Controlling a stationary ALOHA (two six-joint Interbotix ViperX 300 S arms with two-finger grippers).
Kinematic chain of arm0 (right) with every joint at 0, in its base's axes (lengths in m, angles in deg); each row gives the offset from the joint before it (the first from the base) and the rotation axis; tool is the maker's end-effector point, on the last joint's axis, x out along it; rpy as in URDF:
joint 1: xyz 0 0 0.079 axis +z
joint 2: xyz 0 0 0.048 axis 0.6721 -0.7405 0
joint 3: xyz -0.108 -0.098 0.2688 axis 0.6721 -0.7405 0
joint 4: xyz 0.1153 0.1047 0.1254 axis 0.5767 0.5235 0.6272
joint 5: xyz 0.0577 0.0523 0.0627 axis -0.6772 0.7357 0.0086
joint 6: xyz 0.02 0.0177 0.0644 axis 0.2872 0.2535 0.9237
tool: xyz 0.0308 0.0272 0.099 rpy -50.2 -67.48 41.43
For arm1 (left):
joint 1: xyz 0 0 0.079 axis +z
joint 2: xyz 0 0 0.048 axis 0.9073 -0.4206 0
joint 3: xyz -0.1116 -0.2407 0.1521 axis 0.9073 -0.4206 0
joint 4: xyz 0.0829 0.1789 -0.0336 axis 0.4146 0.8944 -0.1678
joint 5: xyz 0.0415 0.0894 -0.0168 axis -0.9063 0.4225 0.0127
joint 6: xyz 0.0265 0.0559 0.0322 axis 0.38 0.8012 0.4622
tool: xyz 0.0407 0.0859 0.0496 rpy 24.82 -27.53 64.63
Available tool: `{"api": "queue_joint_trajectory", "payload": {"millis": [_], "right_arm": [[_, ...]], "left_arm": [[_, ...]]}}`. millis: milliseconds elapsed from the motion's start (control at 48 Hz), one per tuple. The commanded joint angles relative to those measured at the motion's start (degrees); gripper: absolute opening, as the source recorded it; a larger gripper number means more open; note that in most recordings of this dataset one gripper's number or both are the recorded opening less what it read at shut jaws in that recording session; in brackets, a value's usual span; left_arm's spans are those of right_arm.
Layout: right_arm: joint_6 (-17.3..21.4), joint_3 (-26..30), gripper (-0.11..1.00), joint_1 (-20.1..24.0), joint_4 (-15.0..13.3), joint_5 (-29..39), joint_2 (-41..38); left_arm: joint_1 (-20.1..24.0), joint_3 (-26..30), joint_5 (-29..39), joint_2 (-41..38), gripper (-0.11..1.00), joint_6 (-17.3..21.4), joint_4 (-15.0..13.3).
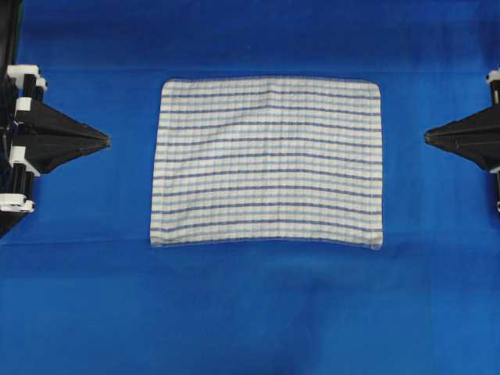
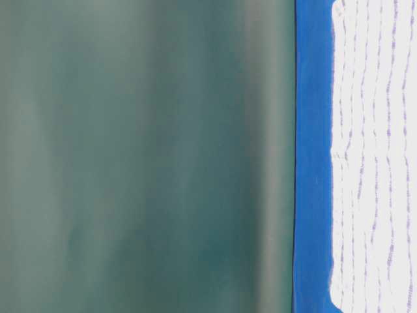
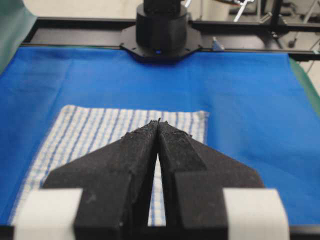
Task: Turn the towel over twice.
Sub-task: 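Move both grippers to the towel's far corners and pinch them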
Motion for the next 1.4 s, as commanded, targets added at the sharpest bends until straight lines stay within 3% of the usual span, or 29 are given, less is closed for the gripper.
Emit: {"api": "queue_joint_trajectory", "payload": {"millis": [0, 271, 604, 667, 750, 854, 938, 1000, 1375], "right_arm": [[0.26, 1.05, 0.02, -0.35, 0.26, -0.35, -0.53], [0.53, 2.72, 0.02, -5.45, 1.58, 4.39, -2.72], [0.7, 1.85, 0.02, -18.54, 2.99, 7.73, -10.46], [0.7, 1.93, 0.02, -20.39, 2.99, 8.09, -12.92], [0.7, 2.11, 0.04, -22.76, 2.99, 8.44, -16.52], [0.62, 2.2, 0.33, -25.58, 2.99, 8.35, -21.53], [0.62, 2.2, 0.56, -27.69, 2.99, 8.09, -26.1], [0.53, 2.37, 0.63, -28.74, 2.81, 7.82, -29.27], [0.44, 4.04, 0.59, -31.99, 2.72, 1.49, -44.82]], "left_arm": [[0.97, 1.14, -0.79, -0.44, 0.02, 0.53, -0.88], [6.15, 1.14, -1.76, -2.81, 0.02, 0.97, -0.88], [16.0, 0.88, -2.99, -11.6, 0.03, 4.75, -0.88], [17.75, 0.88, -3.16, -14.15, 0.12, 4.75, -0.88], [20.13, 1.14, -3.96, -18.11, 0.33, 4.75, -0.88], [21.97, 1.41, -5.89, -23.29, 0.66, 4.75, -0.88], [23.38, 1.58, -7.91, -27.77, 0.85, 4.75, -0.88], [24.43, 1.85, -9.58, -31.2, 0.87, 4.75, -0.88], [27.51, 4.22, -15.38, -48.08, 0.87, 5.1, -0.88]]}}
